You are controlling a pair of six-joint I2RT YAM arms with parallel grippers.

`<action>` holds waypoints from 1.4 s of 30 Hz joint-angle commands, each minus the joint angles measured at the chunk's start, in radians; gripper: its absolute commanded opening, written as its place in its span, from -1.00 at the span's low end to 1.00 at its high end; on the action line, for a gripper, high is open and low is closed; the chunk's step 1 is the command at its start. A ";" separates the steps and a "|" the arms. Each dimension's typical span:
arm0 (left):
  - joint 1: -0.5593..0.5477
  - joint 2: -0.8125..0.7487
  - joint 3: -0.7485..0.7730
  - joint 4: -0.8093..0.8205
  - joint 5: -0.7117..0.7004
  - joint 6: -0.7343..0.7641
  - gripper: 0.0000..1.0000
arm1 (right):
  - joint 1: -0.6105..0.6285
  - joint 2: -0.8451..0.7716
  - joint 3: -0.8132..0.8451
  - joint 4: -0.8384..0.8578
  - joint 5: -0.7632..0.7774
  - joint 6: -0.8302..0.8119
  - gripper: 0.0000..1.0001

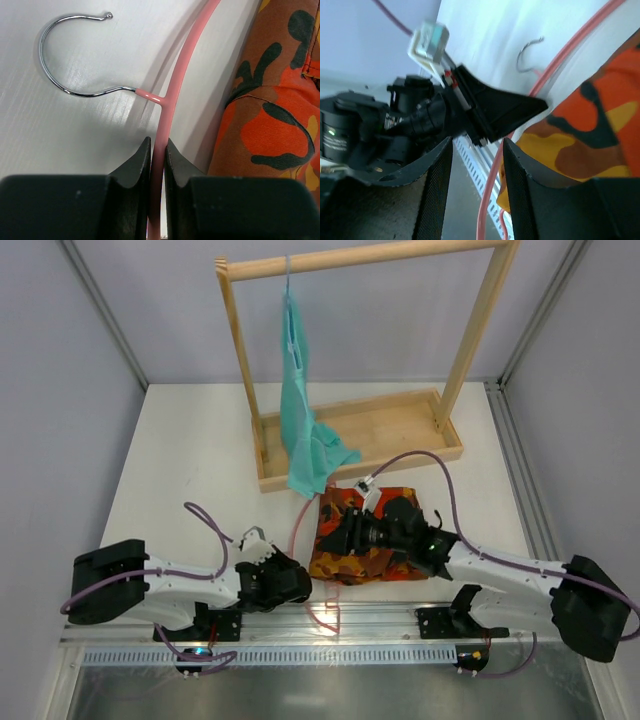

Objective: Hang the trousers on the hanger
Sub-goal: Place trousers on hanger

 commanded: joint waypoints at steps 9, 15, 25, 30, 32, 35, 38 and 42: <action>-0.004 -0.053 -0.090 -0.127 -0.048 -0.074 -0.99 | 0.165 0.091 -0.416 0.482 0.272 0.156 -0.13; -0.004 -0.062 -0.090 -0.113 -0.050 -0.061 -0.99 | 0.163 -0.280 -0.154 -0.199 0.530 0.087 -0.12; -0.009 -0.064 -0.090 -0.090 -0.041 -0.043 -1.00 | 0.024 -0.377 -0.217 -0.764 0.769 0.564 -0.23; -0.010 -0.079 -0.094 -0.097 -0.042 -0.042 -0.99 | 0.021 -0.353 -0.160 -0.896 0.839 0.653 -0.44; -0.010 -0.095 -0.096 -0.102 -0.042 -0.038 -0.99 | 0.018 -0.336 -0.085 -1.053 0.916 0.674 -0.44; -0.010 -0.114 -0.102 -0.105 -0.044 -0.034 -0.99 | 0.005 -0.290 0.049 -1.114 1.020 0.569 -0.43; -0.010 -0.125 -0.108 -0.090 -0.042 -0.020 -0.99 | -0.062 -0.244 0.100 -0.943 0.988 0.245 -0.23; -0.010 -0.142 -0.110 -0.090 -0.044 -0.008 -0.99 | -0.224 -0.255 0.049 -0.634 0.719 -0.135 -0.03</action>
